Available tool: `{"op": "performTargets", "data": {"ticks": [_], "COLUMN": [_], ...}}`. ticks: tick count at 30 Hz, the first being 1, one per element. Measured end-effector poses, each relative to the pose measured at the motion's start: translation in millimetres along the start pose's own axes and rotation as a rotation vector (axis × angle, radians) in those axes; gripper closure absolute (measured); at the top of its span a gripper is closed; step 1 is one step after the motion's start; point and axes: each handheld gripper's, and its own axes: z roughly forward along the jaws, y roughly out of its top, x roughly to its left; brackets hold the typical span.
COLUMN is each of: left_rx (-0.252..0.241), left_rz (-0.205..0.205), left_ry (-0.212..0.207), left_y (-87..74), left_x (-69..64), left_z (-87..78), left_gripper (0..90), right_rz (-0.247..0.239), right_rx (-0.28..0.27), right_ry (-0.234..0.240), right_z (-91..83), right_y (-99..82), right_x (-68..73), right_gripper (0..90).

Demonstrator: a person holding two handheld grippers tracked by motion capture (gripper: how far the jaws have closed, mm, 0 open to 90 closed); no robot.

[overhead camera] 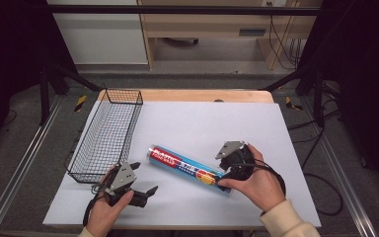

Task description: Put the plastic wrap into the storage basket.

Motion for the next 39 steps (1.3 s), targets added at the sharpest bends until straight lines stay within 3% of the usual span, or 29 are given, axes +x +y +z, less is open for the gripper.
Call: {"op": "performTargets", "data": {"ticks": [4,6,9,11,18,30,32,34,39], "left_rx": [-0.012,-0.011,-0.013,-0.015,-0.012,-0.005,-0.005,-0.003,-0.001], "left_rz": [0.007,0.006,0.005,0.005,0.012,0.020,0.019,0.019,0.024], "left_ry": [-0.012,-0.009,-0.012,-0.014,-0.018,-0.021,-0.021,-0.022,-0.020], "left_y": [0.7,0.7,0.5,0.6,1.3,1.7,1.6,1.6,1.9], "left_x": [0.8,1.9,2.4,2.2,0.6,0.2,0.2,0.4,0.0], "left_z": [-1.4,-2.0,-2.5,-2.9,-2.3,-2.5,-2.6,-2.6,-3.0], "left_gripper": [3.0,3.0,3.0,3.0,3.0,3.0,3.0,3.0,3.1], "right_rz": [-0.007,-0.019,-0.015,-0.028,-0.057,-0.043,-0.061,-0.048,-0.061], "right_rx": [0.003,0.006,0.011,0.035,0.099,0.181,0.188,0.196,0.176], "right_ry": [0.047,0.096,0.124,0.156,0.175,0.206,0.212,0.213,0.243], "right_z": [9.0,25.1,35.5,51.2,78.3,103.2,106.2,106.6,107.2], "right_y": [6.9,12.6,14.3,16.2,23.0,22.2,21.4,21.6,20.7], "right_x": [1.1,6.3,10.4,16.2,16.5,11.0,10.9,11.7,11.7], "right_gripper": [12.8,14.0,14.6,15.0,15.9,20.8,21.7,22.4,31.1]}}
